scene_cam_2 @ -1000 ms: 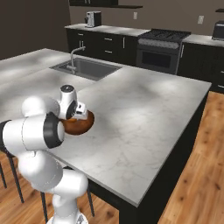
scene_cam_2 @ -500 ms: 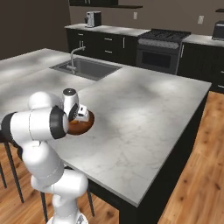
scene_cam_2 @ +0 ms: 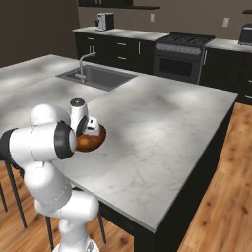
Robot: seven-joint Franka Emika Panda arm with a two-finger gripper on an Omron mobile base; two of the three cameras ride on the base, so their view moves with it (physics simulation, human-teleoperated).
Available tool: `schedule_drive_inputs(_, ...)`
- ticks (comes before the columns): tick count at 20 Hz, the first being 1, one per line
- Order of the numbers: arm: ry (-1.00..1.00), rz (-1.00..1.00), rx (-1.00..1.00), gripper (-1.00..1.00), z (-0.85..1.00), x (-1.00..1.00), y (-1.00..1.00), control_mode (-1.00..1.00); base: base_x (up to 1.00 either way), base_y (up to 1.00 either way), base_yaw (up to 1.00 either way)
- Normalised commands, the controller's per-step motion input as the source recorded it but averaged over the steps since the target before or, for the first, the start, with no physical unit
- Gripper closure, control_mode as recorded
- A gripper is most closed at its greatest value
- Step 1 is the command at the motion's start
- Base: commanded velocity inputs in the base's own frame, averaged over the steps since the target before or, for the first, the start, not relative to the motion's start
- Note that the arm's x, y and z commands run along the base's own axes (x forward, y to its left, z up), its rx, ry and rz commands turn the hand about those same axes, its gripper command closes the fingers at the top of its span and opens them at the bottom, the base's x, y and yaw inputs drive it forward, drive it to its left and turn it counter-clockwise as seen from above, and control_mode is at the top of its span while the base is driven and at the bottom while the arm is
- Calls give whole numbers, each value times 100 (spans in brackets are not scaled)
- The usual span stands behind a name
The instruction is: Retrieve the tangerine and peach from the fridge and place them into the bowl on the dining table.
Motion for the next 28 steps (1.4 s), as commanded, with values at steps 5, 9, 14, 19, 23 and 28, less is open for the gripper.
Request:
schedule_drive_inputs(5,-12,0,0,-100,63,-35,0,-100,0,0,0)
schedule_drive_inputs(9,-24,0,0,-100,91,-80,-2,-100,0,0,0)
schedule_drive_inputs(14,-24,0,0,-100,95,-93,-17,-100,0,0,0)
schedule_drive_inputs(19,-24,0,0,-100,100,-99,-33,-100,0,0,0)
schedule_drive_inputs(23,-20,0,0,-100,98,-97,-36,-100,0,0,0)
schedule_drive_inputs(28,-14,0,0,-100,80,-91,-29,-100,0,0,0)
